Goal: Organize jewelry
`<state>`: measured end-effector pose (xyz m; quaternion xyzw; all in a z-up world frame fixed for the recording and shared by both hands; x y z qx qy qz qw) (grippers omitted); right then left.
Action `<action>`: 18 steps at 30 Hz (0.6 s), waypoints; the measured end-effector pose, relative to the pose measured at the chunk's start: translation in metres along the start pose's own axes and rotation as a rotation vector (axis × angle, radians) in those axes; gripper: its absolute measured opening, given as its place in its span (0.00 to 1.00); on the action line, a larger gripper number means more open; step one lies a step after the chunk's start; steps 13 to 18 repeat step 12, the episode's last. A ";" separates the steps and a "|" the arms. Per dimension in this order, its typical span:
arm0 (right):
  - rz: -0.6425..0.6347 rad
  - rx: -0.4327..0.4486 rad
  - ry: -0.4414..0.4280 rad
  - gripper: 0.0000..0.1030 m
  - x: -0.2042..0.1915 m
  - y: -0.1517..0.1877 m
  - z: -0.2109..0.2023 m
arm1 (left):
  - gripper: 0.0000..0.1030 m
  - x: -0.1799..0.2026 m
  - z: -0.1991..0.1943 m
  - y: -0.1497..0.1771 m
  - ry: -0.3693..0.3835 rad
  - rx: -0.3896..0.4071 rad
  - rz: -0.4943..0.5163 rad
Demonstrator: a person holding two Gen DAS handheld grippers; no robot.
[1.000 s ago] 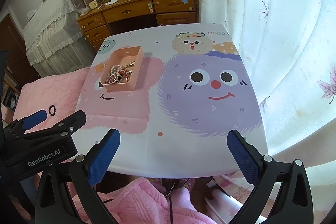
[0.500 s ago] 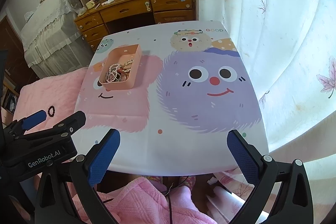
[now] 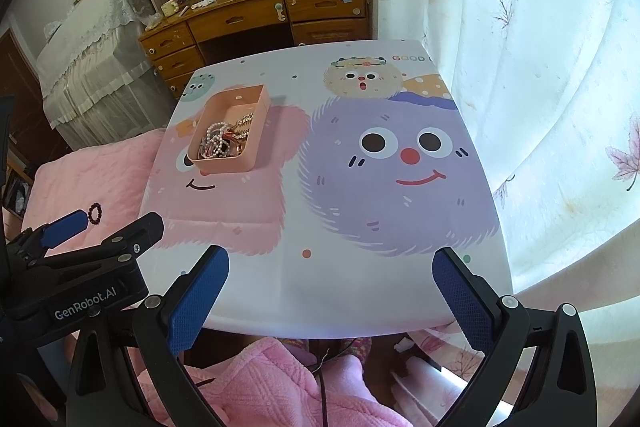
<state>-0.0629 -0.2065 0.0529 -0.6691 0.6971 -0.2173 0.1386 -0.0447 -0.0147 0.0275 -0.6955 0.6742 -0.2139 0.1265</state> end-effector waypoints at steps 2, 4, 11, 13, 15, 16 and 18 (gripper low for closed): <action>0.000 -0.004 0.002 1.00 0.000 0.000 0.001 | 1.00 -0.004 0.003 0.000 0.003 -0.007 0.001; 0.000 -0.009 0.004 1.00 0.000 -0.001 0.002 | 1.00 -0.008 0.005 -0.002 0.006 -0.014 0.003; 0.015 -0.065 0.003 1.00 -0.004 -0.005 0.015 | 1.00 -0.026 0.013 -0.011 0.015 -0.043 0.008; 0.020 -0.074 -0.002 1.00 -0.005 -0.006 0.017 | 1.00 -0.026 0.013 -0.011 0.016 -0.042 0.008; 0.020 -0.074 -0.002 1.00 -0.005 -0.006 0.017 | 1.00 -0.026 0.013 -0.011 0.016 -0.042 0.008; 0.020 -0.074 -0.002 1.00 -0.005 -0.006 0.017 | 1.00 -0.026 0.013 -0.011 0.016 -0.042 0.008; 0.020 -0.074 -0.002 1.00 -0.005 -0.006 0.017 | 1.00 -0.026 0.013 -0.011 0.016 -0.042 0.008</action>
Point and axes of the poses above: each gripper's, at about its wrist camera, not at the fingertips, and z roughly the way its jaws point, x to its right, y to its underside, the point moved 1 cm from there along z, roughly the way its jaws point, and after that the axes turned 10 degrees about y, right-handed, at the moved point
